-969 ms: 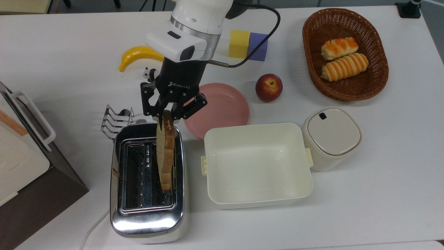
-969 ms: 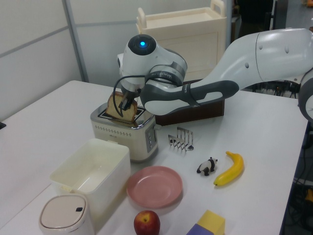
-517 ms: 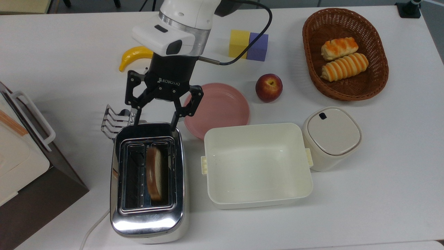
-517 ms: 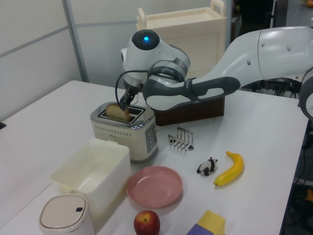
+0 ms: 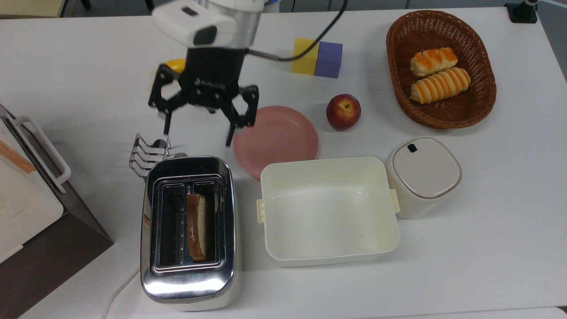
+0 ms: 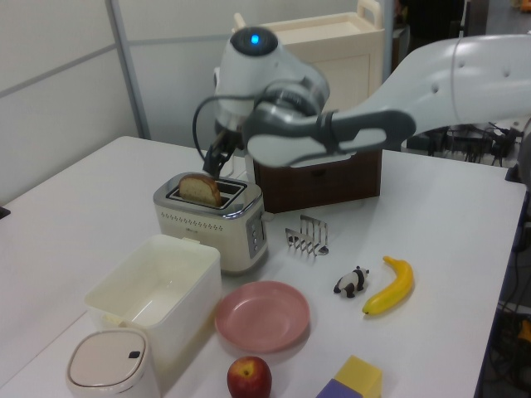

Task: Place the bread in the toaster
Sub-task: 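Open the gripper and raise it away from the toaster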

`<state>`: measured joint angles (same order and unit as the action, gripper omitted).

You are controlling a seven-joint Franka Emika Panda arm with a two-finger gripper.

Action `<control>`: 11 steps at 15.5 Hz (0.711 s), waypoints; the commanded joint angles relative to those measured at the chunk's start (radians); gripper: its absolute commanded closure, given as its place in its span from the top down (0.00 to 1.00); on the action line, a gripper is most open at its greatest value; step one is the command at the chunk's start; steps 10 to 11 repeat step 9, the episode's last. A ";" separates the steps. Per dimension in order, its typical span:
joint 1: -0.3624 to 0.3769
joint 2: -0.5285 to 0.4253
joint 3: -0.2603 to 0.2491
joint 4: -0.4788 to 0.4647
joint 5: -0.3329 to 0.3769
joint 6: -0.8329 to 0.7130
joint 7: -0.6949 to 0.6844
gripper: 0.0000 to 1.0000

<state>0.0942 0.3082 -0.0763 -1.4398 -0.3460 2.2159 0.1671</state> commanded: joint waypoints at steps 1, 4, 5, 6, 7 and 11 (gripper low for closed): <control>0.004 -0.142 -0.005 -0.021 0.116 -0.270 -0.021 1.00; -0.010 -0.228 -0.011 -0.008 0.211 -0.519 -0.047 1.00; -0.020 -0.260 -0.011 -0.010 0.226 -0.583 -0.076 1.00; -0.027 -0.280 -0.011 -0.011 0.240 -0.637 -0.109 1.00; -0.031 -0.293 -0.011 -0.011 0.252 -0.681 -0.129 1.00; -0.044 -0.304 -0.013 -0.011 0.274 -0.713 -0.136 1.00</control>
